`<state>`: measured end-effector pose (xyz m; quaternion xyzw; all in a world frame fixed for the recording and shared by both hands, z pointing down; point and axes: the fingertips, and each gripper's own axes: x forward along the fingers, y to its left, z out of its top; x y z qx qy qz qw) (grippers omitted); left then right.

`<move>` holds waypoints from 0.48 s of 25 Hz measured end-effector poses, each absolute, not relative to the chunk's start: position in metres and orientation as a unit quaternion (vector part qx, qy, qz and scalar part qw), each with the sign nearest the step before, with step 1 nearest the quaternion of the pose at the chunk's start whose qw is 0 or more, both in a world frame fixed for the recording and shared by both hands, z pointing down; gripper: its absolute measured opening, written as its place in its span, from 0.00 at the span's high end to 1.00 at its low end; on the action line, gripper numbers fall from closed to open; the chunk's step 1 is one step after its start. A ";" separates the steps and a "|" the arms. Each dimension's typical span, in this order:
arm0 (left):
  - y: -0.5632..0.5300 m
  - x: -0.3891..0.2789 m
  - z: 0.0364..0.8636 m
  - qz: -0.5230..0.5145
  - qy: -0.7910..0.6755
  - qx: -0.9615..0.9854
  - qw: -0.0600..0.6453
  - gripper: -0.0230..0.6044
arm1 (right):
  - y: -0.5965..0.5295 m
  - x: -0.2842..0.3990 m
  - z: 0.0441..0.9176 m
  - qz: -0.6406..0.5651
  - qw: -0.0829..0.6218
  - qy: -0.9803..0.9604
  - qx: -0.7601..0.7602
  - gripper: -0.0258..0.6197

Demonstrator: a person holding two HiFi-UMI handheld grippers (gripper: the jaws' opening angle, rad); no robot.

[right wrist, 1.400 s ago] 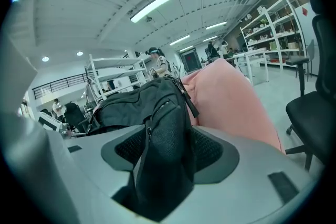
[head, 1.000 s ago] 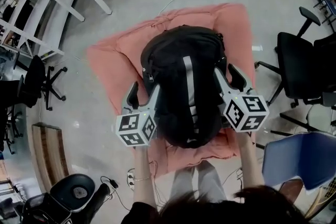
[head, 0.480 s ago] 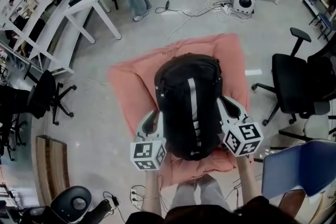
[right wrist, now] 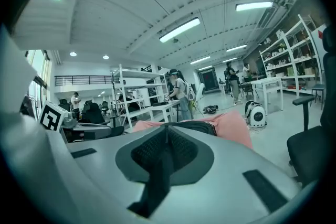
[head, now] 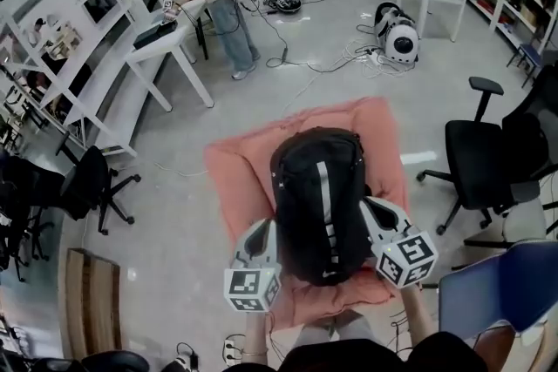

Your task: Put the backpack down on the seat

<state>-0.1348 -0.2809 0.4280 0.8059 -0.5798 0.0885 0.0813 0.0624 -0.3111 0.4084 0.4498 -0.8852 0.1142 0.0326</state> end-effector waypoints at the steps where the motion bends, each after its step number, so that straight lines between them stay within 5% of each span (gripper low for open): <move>1: -0.276 -0.134 0.423 0.088 -0.578 0.808 0.077 0.93 | -0.306 0.063 0.401 0.109 0.028 -0.888 0.446 0.93; 12: -0.227 -0.133 0.368 0.071 -0.574 0.815 0.022 0.94 | -0.262 0.077 0.337 0.066 -0.022 -0.899 0.433 0.93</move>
